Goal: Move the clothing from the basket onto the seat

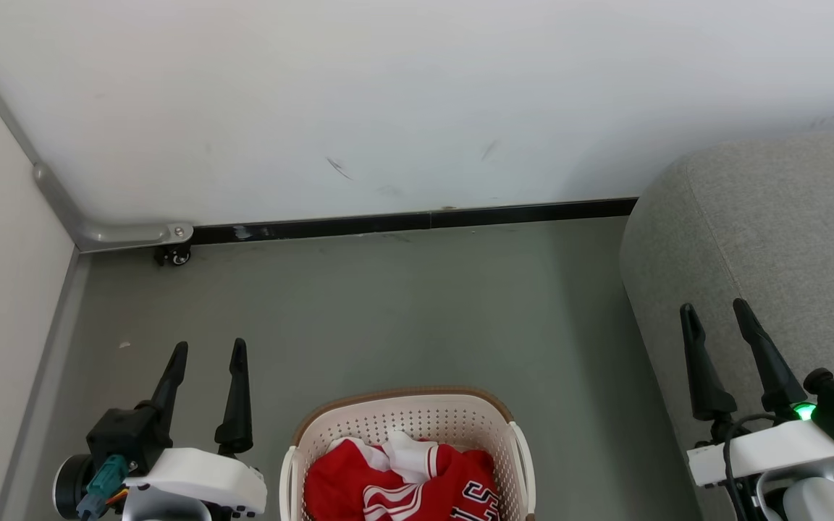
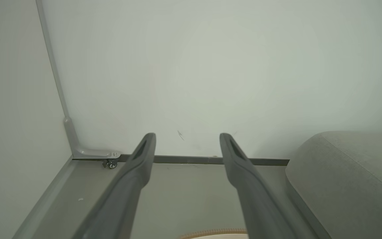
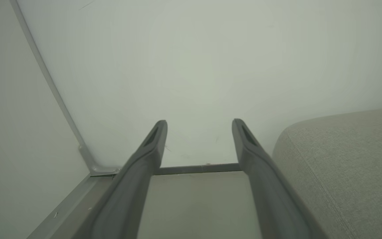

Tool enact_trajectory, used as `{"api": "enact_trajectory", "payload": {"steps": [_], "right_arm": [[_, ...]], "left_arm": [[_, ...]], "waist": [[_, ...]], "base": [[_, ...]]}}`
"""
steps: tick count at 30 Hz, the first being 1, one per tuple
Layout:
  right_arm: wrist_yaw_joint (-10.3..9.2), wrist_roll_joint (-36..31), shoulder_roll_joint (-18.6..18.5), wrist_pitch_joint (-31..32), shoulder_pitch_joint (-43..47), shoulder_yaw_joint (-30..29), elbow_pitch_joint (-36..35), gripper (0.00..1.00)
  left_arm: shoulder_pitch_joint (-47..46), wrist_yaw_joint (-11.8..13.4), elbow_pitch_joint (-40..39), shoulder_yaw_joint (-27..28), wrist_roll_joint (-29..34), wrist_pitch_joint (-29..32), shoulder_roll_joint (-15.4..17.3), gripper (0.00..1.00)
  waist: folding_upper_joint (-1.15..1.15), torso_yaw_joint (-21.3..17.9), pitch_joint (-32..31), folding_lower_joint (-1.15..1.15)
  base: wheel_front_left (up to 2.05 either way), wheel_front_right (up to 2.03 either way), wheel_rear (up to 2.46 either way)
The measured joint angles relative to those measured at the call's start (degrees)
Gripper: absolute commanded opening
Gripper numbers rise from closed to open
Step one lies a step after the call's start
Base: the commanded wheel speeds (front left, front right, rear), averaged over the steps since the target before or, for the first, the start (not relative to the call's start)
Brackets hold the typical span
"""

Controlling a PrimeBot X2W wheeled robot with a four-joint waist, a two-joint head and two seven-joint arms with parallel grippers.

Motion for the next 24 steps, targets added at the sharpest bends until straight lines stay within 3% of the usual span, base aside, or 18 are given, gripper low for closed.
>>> {"api": "enact_trajectory", "payload": {"steps": [24], "right_arm": [[0.00,0.10,1.04,-0.01,-0.96,-1.45,-3.10,1.00]], "left_arm": [[-0.02,-1.47,3.53,0.43,-0.14,0.01,-1.29,1.00]], "waist": [[0.00,-0.50,4.02,-0.01]], "base": [[0.00,0.00,0.00]]}}
